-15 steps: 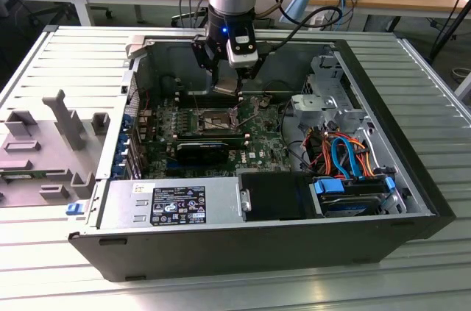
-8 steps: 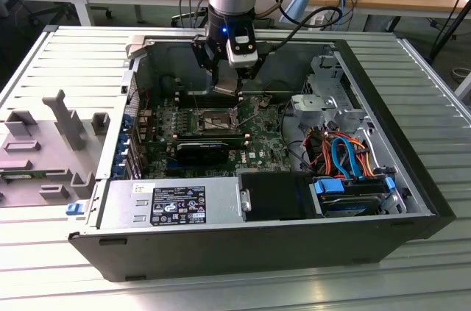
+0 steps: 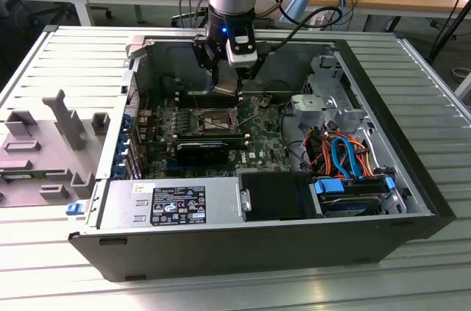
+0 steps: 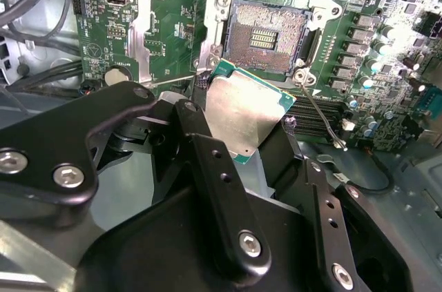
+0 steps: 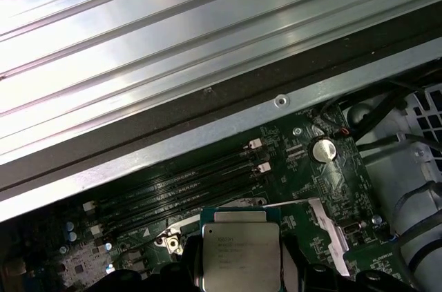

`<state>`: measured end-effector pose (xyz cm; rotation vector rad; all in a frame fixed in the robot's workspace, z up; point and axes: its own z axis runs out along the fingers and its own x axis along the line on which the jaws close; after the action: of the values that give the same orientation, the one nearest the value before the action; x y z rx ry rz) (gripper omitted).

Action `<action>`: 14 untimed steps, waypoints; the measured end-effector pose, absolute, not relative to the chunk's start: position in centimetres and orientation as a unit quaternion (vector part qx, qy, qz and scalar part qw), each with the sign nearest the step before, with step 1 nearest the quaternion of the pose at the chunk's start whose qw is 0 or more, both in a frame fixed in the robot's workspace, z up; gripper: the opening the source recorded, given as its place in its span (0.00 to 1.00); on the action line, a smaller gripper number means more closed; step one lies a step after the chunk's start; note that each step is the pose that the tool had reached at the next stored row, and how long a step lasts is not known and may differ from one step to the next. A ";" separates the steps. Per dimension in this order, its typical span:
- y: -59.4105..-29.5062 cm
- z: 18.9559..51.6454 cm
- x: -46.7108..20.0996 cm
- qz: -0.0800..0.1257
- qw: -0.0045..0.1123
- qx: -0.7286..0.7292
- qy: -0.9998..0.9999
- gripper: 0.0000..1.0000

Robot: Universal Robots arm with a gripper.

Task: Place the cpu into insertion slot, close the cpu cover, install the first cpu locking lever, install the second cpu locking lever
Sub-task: 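Place the cpu into insertion slot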

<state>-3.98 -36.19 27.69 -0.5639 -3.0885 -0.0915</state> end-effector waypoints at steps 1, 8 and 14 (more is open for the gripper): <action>-36.2 27.7 -4.0 -0.029 0.000 -0.180 -0.983 0.55; -36.2 27.7 -4.0 -0.028 0.000 -0.182 -0.983 0.55; -36.2 27.7 -4.0 -0.028 0.000 -0.183 -0.983 0.55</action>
<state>-3.99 -36.19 27.69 -0.5760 -3.0871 -0.0876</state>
